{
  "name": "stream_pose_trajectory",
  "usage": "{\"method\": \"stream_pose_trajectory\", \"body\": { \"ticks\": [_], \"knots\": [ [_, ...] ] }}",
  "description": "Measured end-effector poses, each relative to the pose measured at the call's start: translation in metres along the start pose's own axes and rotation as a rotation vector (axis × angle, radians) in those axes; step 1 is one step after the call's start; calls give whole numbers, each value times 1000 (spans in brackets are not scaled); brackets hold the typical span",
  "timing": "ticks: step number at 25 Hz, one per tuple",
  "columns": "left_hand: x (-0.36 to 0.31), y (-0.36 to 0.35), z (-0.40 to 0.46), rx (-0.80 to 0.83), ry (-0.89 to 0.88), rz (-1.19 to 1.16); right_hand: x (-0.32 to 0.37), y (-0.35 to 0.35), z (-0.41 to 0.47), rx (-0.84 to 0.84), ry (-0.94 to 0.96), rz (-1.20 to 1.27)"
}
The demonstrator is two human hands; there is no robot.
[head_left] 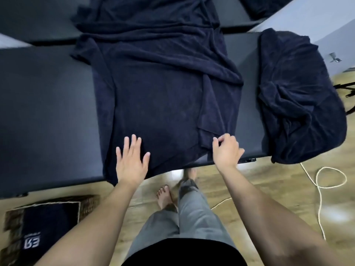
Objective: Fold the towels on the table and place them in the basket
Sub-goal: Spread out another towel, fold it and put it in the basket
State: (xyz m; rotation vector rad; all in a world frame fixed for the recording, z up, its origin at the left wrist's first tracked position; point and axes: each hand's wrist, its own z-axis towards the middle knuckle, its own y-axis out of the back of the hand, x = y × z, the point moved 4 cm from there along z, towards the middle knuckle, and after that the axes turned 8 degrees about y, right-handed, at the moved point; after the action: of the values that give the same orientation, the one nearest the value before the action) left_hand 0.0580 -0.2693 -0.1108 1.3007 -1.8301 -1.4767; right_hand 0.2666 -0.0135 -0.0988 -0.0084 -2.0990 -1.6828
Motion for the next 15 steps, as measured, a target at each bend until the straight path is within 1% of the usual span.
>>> {"method": "stream_pose_trajectory", "body": {
  "ticks": [2, 4, 6, 8, 9, 11, 13, 15],
  "knots": [
    [31, 8, -6, -65, 208, -108, -9, -3, -8, -10, -154, 130],
    [65, 14, -15, -133, 445, -235, -18, -5, -8, -34, -395, 311],
    [84, 20, -27, -193, 639, -280, -19, -6, 0, -32, -509, 413],
    [84, 25, -32, -202, 737, -271, -13, -10, 9, 35, -495, 440],
    [79, 26, -32, -191, 769, -298, -8, -11, 10, 68, -483, 451],
    [70, 25, -27, -161, 819, -401, -3, -14, 8, 83, -476, 545],
    [71, 27, -26, -187, 844, -507, -11, -11, 6, 2, -428, 645],
    [93, 32, -31, -247, 921, -585, -26, 0, -3, -96, -408, 678]
  ]
}}
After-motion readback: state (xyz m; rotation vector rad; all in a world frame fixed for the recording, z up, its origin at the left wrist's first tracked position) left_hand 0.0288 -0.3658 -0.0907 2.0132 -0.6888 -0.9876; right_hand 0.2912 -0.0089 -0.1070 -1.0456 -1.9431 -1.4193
